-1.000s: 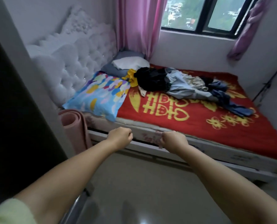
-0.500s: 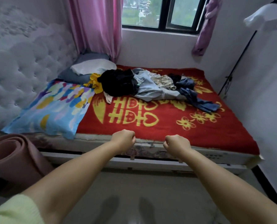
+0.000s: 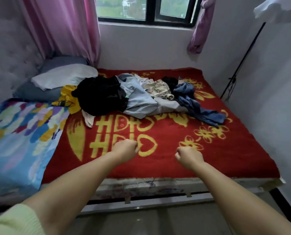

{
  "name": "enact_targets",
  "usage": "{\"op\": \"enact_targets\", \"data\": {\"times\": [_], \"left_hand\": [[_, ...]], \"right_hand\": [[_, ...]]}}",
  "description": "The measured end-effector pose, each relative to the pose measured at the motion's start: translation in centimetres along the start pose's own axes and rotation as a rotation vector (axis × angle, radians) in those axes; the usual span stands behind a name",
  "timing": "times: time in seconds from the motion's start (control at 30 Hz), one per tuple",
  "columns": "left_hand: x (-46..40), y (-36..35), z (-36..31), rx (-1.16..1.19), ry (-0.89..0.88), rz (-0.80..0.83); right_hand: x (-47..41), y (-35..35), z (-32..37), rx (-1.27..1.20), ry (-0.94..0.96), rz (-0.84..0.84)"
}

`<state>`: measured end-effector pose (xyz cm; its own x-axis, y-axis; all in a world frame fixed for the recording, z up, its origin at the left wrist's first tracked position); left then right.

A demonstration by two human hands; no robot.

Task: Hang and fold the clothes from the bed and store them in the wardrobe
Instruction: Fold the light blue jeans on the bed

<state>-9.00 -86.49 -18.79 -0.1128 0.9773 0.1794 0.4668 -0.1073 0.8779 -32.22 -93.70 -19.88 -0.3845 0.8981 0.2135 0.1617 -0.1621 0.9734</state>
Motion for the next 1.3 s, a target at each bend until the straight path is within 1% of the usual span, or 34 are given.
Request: {"op": "enact_targets", "data": {"times": [0.07, 0.17, 0.23, 0.4, 0.5, 0.63, 0.7, 0.83, 0.9, 1.0, 1.1, 1.17, 1.23, 1.3], "left_hand": [[-3.1, 0.7, 0.7, -0.015, -0.003, 0.0], [-7.8, 0.3, 1.8, -0.025, 0.03, 0.043], [-10.1, -0.1, 2.1, -0.025, 0.051, 0.059], [-18.0, -1.4, 1.9, -0.013, 0.098, 0.071], [-23.4, -3.1, 1.7, 0.023, 0.165, 0.066], [-29.7, -6.2, 1.2, 0.05, 0.238, 0.133], [-32.1, -7.3, 1.0, 0.031, 0.231, 0.157], [-38.6, -10.7, 2.9, 0.024, 0.224, 0.185], [-42.0, -12.1, 4.6, -0.006, 0.239, 0.185], [-47.1, -13.3, 6.6, -0.082, 0.229, 0.102], [-51.6, -14.0, 8.5, -0.131, 0.178, 0.013], [-54.6, -14.5, 10.3, -0.158, 0.178, -0.029], [-57.2, -15.3, 11.8, -0.164, 0.217, 0.0], [-59.1, -16.5, 12.7, -0.215, 0.228, 0.046]], "right_hand": [[-2.5, -0.4, -0.1, -0.034, -0.013, 0.021], [-6.4, -2.1, -0.5, -0.059, -0.026, 0.081], [-8.6, -2.5, -1.3, -0.055, -0.038, 0.084], [-17.2, -3.3, -4.8, -0.063, -0.043, 0.094], [-23.8, -4.7, -7.3, -0.066, -0.016, 0.117], [-31.7, -8.2, -8.6, -0.039, 0.077, 0.205], [-34.8, -9.9, -8.5, -0.031, 0.112, 0.241], [-42.3, -14.2, -7.2, -0.083, 0.147, 0.273], [-45.9, -16.3, -6.0, -0.094, 0.156, 0.257], [-50.9, -19.1, -4.4, -0.11, 0.148, 0.195], [-52.5, -23.4, -3.7, -0.146, 0.17, 0.21], [-52.4, -26.5, -3.6, -0.083, 0.229, 0.16], [-52.1, -28.1, -3.7, -0.007, 0.257, 0.09], [-52.1, -28.3, -3.6, 0.005, 0.24, 0.053]]}}
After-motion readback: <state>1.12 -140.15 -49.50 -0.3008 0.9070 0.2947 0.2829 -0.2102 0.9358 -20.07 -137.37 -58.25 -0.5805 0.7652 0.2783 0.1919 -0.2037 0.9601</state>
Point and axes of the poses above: each hand's wrist, its own x-axis away from the middle knuckle, its own y-axis out of the back of the hand, z = x × y, the point moved 5 cm from there along -x, towards the middle knuckle, and after that the axes turned 12 degrees about x, right-handed, at the moved point
